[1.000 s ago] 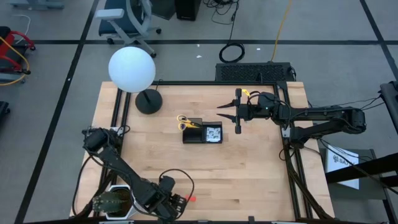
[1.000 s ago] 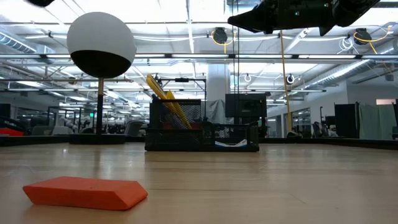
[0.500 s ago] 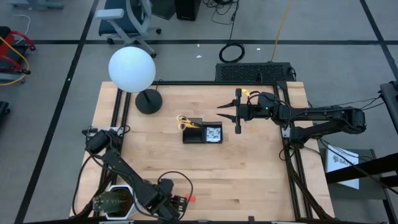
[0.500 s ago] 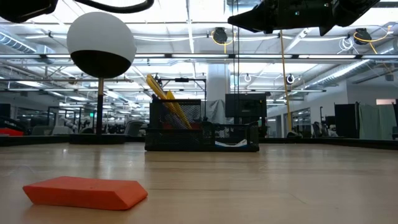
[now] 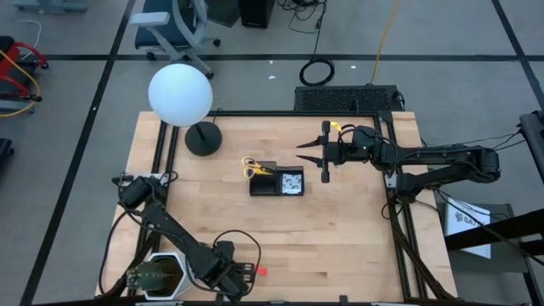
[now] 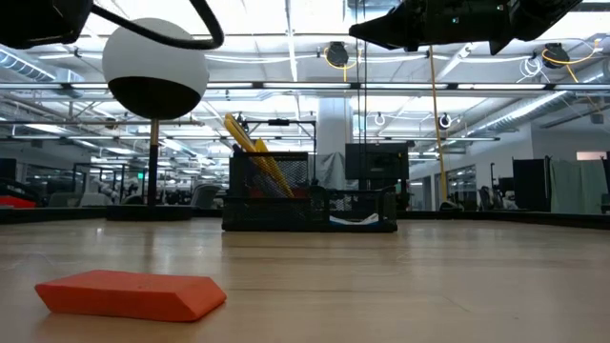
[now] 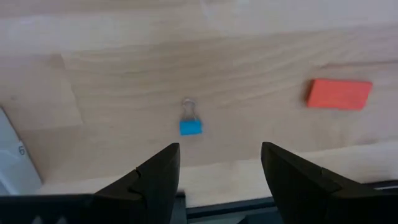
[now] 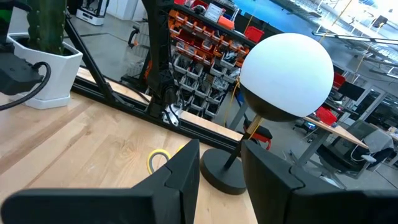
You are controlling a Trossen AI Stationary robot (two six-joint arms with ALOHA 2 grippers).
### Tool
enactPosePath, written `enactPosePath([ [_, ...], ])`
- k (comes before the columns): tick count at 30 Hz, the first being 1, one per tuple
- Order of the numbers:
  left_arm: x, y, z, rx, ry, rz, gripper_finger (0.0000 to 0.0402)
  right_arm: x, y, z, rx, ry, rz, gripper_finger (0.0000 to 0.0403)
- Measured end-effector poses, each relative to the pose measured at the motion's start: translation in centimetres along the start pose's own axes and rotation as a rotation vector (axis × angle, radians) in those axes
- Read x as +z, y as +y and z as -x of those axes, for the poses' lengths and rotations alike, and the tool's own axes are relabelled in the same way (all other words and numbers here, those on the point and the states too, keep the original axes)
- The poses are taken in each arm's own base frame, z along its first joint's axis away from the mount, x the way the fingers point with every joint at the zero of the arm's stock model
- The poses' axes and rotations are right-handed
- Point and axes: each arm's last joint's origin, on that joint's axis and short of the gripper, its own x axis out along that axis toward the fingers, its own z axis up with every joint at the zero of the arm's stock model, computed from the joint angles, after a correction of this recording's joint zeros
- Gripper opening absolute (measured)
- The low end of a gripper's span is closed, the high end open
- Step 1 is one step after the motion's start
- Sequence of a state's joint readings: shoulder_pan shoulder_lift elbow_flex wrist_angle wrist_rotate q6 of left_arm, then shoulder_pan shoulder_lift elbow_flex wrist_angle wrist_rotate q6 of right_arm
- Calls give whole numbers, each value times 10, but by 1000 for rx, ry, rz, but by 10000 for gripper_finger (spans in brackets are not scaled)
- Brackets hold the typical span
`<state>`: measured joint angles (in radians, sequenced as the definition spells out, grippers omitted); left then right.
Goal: Pick and place office supplies into organizer
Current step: Put the blue binder clip into the desk organizer
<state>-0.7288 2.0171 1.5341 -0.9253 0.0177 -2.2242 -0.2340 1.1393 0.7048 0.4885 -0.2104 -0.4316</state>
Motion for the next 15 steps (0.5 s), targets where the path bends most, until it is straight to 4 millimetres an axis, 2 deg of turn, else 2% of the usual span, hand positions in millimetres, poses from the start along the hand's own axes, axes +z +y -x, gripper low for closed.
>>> enactPosePath([
  [15, -2, 2, -20, 99, 27, 2, 232, 0, 0, 0, 0, -1, 0, 111],
])
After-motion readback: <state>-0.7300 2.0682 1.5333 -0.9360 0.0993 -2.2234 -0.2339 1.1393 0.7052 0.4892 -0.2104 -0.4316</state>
